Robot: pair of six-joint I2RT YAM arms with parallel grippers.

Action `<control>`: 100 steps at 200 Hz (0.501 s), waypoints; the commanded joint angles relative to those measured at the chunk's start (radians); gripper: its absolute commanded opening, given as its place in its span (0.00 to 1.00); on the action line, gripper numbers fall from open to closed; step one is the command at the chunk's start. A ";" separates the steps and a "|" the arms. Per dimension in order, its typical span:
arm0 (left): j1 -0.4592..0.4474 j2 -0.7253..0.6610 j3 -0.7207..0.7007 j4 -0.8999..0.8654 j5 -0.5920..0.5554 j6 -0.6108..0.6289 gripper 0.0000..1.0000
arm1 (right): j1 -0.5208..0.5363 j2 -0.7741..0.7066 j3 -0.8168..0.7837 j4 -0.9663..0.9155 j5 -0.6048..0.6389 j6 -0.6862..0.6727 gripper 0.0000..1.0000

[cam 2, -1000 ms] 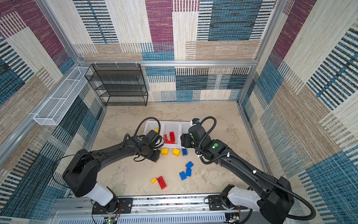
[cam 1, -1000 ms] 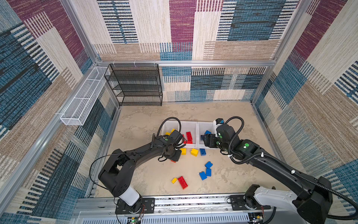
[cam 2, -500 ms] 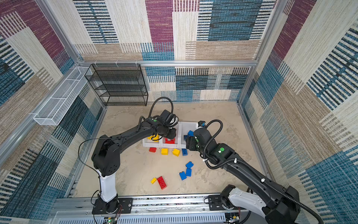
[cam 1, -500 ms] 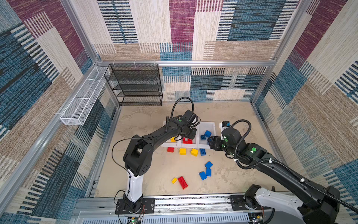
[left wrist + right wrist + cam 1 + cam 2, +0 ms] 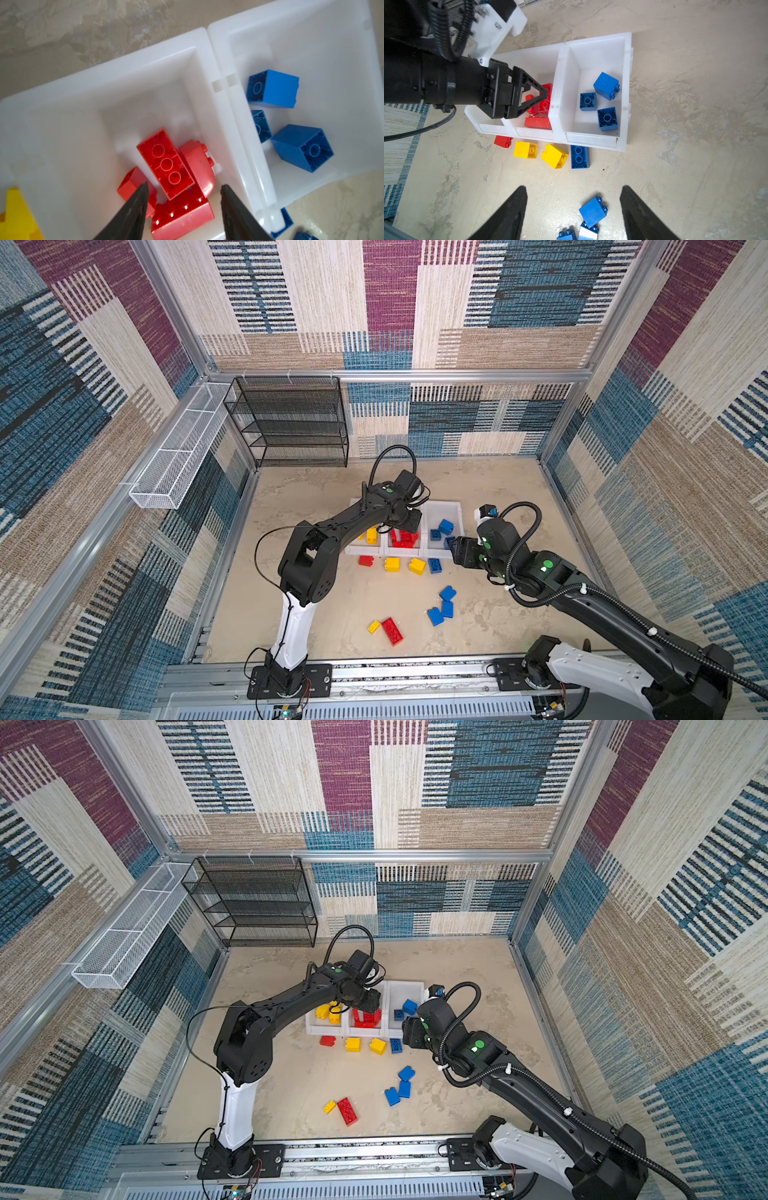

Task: Sort the legos into containers by color
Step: Place the lego in the container, then pick up the lego from the center of the table.

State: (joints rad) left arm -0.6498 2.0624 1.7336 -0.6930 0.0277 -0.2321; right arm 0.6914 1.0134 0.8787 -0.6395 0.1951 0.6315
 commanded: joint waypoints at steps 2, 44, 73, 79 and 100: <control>0.006 -0.084 -0.052 0.022 -0.017 0.007 0.60 | -0.001 0.015 -0.009 -0.003 0.016 0.015 0.73; 0.020 -0.345 -0.309 0.102 -0.016 -0.026 0.60 | -0.001 0.077 -0.079 0.038 -0.015 0.037 0.72; 0.022 -0.547 -0.576 0.194 -0.022 -0.073 0.61 | 0.000 0.108 -0.128 0.087 -0.030 0.044 0.69; 0.022 -0.580 -0.622 0.197 -0.029 -0.088 0.61 | -0.001 0.119 -0.132 0.097 -0.039 0.039 0.68; 0.024 -0.691 -0.745 0.207 -0.030 -0.145 0.61 | 0.003 0.171 -0.130 0.124 -0.067 0.030 0.66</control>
State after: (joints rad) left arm -0.6285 1.4639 1.0805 -0.5392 0.0116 -0.2935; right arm 0.6914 1.1435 0.7509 -0.5941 0.1612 0.6643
